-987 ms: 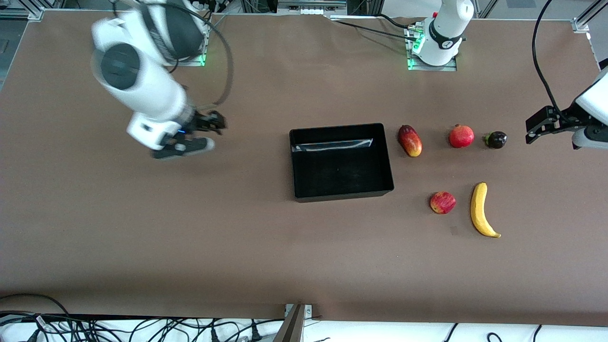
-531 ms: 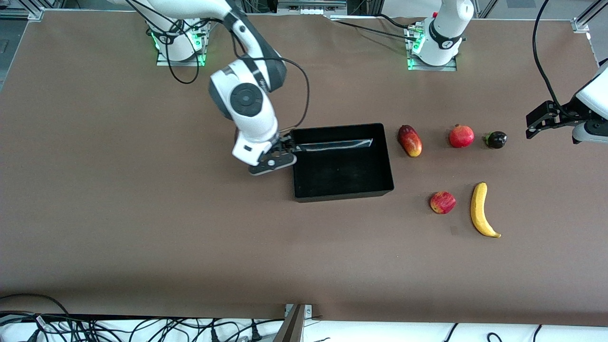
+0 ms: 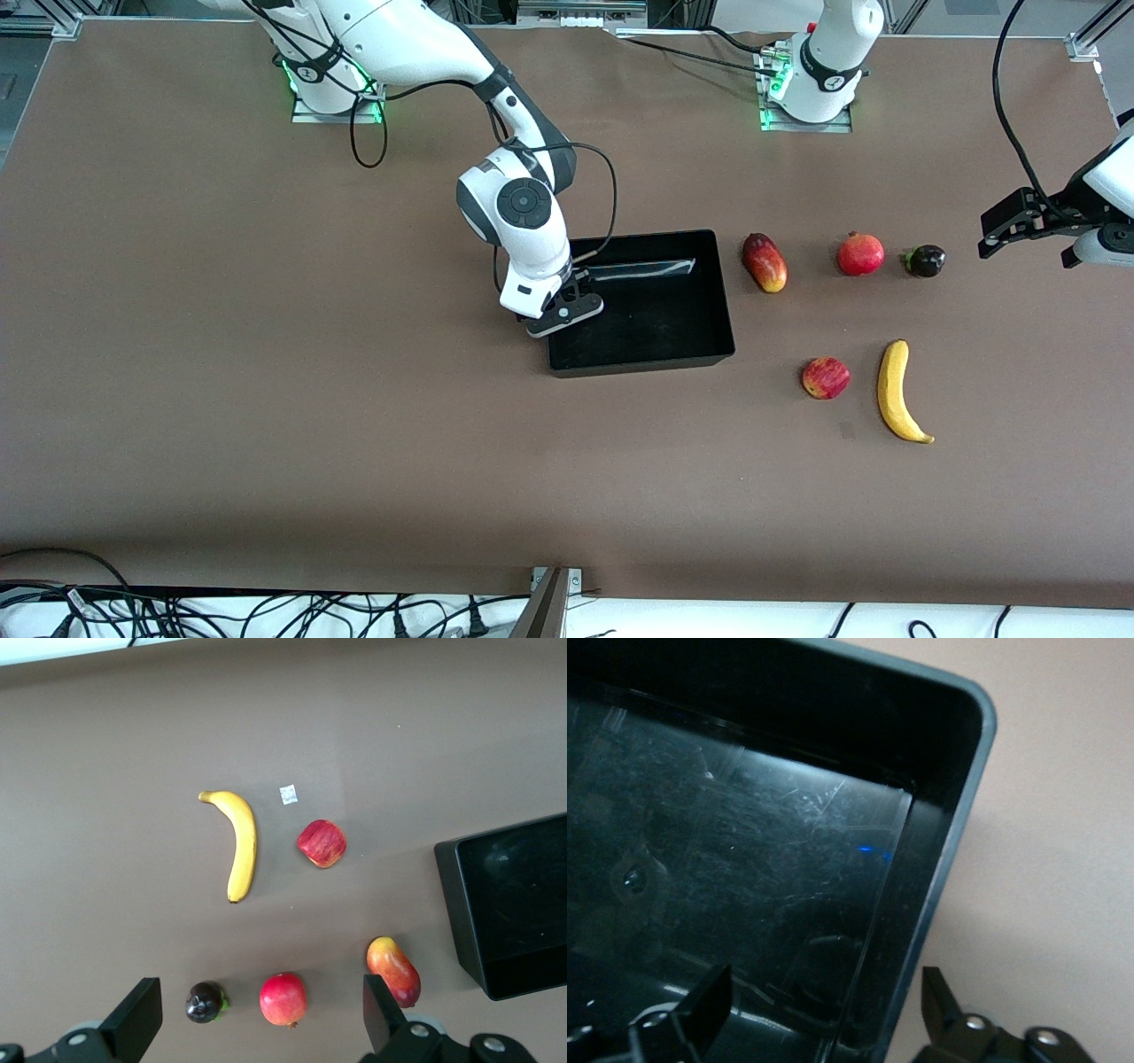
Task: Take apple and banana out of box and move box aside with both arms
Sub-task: 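Grasp the rim of the empty black tray with the right gripper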
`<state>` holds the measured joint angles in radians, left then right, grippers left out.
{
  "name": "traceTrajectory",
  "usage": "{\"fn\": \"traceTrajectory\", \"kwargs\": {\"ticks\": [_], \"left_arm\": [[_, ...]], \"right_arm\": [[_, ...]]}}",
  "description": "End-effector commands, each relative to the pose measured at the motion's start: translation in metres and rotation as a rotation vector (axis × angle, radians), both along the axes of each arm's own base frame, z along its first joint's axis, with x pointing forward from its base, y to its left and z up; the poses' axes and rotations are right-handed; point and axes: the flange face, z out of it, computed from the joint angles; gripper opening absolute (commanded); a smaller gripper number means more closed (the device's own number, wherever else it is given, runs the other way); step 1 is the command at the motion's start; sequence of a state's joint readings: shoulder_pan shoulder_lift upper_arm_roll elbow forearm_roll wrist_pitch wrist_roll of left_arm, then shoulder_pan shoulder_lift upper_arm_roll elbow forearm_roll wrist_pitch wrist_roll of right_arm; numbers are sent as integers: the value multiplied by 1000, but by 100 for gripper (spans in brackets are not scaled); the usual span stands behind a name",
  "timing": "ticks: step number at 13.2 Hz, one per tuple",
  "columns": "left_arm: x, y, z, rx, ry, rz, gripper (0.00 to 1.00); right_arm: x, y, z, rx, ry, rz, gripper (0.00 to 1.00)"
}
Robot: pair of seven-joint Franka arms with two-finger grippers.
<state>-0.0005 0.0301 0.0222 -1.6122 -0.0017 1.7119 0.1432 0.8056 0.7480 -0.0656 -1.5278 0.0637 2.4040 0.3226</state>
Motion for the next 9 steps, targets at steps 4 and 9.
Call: {"fn": "traceTrajectory", "kwargs": {"ticks": [4,9], "left_arm": [[-9,-11,5,-30,0,-6,100],[-17,-27,15,-32,66,17,100]], "right_arm": [[19,-18,9,-21,-5,-19,0],[41,-60,43,-58,79,-108,0]]}}
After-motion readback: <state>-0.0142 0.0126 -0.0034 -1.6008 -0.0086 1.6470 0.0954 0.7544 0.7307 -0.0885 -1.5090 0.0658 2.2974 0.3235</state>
